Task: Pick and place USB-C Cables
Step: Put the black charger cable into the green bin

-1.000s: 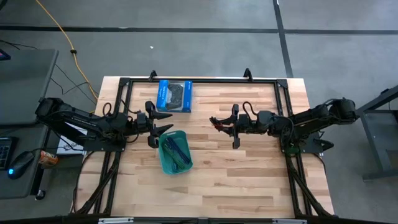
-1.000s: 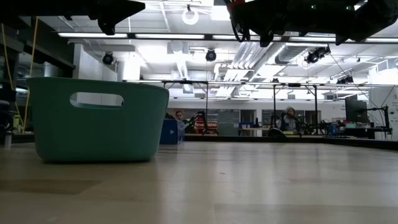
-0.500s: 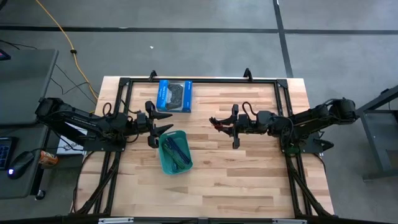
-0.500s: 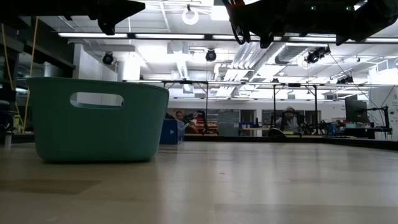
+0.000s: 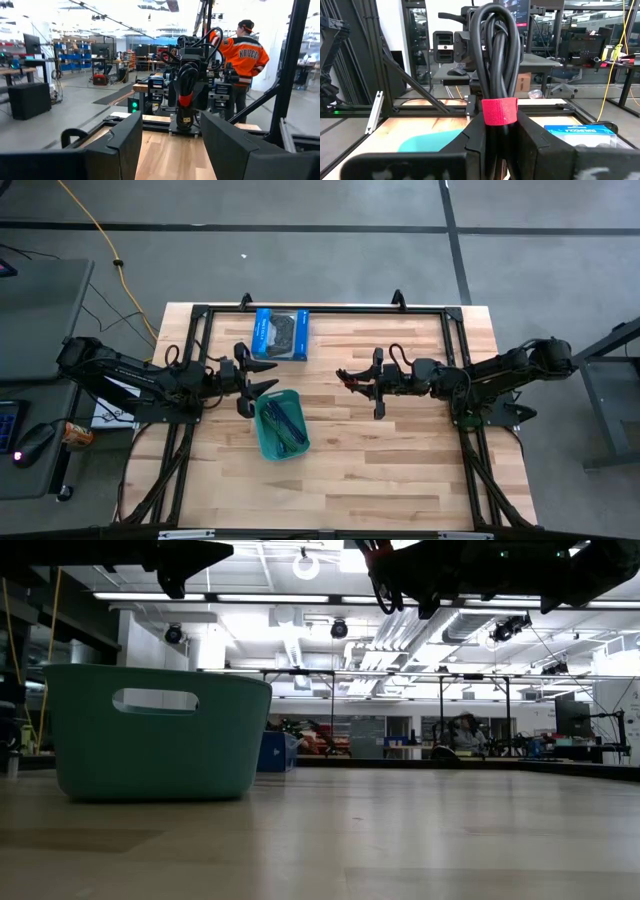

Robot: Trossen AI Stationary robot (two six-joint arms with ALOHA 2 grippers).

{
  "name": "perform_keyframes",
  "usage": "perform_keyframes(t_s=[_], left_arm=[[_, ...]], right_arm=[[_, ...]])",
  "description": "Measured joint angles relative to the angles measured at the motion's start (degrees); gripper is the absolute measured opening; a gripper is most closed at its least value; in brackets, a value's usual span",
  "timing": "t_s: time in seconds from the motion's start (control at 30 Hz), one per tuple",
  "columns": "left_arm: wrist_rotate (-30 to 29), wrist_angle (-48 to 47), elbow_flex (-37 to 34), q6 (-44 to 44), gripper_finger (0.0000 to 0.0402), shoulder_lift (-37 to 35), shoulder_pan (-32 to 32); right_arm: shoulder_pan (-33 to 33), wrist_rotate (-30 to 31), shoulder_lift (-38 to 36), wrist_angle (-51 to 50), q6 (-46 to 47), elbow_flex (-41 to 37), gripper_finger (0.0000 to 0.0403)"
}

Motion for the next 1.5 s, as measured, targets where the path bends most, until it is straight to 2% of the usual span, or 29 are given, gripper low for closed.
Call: perform_keyframes(t_s=[0.33,0.7,0.8,1.0,1.3,1.5], left_arm=[[-0.49,-0.02,0.0,-2.47,0.0181,0.0,0.02],[-0.68,0.02,0.0,1.35,0.0181,-0.01,0.02],[-0.68,0.6,0.0,-1.09,0.0181,0.25,0.02],[0.41,9.06,0.62,-0.88,0.0181,8.06,0.03],[0.0,9.81,7.54,0.51,0.0181,21.38,1.0],[2.08,9.79,9.73,3.0,0.0181,24.73,0.74]], right_arm=[[0.0,-0.02,-0.02,-0.06,0.0,0.02,0.0049],[0.0,-0.04,-0.02,-0.12,0.02,0.02,0.0049],[0.01,1.0,0.26,0.5,0.64,0.02,0.0049],[-0.17,1.78,5.86,4.17,2.4,2.23,0.0049],[-0.2,0.05,19.11,3.05,2.56,13.75,0.0048],[-0.09,-3.54,21.68,2.59,2.49,16.39,0.0048]])
